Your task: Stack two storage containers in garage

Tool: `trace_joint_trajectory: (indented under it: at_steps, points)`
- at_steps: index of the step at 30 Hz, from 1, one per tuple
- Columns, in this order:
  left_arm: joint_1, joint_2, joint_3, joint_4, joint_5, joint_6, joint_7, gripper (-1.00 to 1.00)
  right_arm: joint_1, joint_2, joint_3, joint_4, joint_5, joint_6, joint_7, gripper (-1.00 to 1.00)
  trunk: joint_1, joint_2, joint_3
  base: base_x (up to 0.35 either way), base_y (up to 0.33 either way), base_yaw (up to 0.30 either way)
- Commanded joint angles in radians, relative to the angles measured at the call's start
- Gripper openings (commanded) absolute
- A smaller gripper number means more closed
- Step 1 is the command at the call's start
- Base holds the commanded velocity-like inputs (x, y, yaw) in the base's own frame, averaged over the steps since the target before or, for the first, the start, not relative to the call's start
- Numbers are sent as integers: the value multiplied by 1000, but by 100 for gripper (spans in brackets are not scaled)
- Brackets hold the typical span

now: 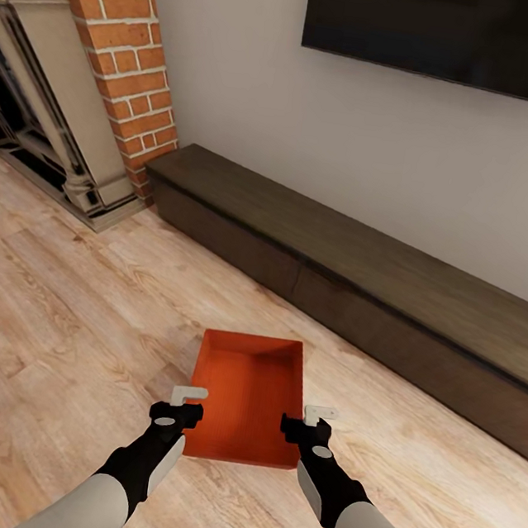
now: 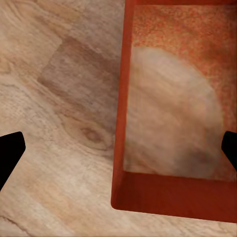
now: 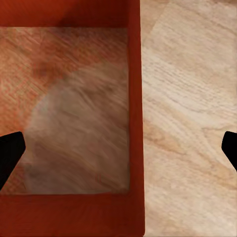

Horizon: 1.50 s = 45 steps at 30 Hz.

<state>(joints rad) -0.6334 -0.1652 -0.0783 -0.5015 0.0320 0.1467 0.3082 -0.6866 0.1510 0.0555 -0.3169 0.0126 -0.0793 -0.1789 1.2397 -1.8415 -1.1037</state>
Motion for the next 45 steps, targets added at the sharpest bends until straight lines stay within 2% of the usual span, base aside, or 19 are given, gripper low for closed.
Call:
trace_joint_trajectory:
  at_steps: [1, 19, 30, 45]
  points:
    - [0, 1, -7, -2, 4, 7, 8, 100, -1, 0, 6, 1, 1, -2, -7, 100, 4, -8, -4, 0, 0, 0]
    - [0, 1, -6, -3, 3, 7, 8, 100, -1, -10, 20, 2, 16, -5, -7, 100, 73, -134, -60, 0, 0, 0]
    - [0, 3, -6, -5, 3, 6, 8, 100, -1, -10, 23, 2, 17, -5, -7, 100, 73, -134, -60, 0, 0, 0]
    - [0, 7, -8, -13, 3, 6, 8, 100, -1, -11, 22, 2, 18, -5, -7, 100, 130, -239, -107, 0, 0, 0]
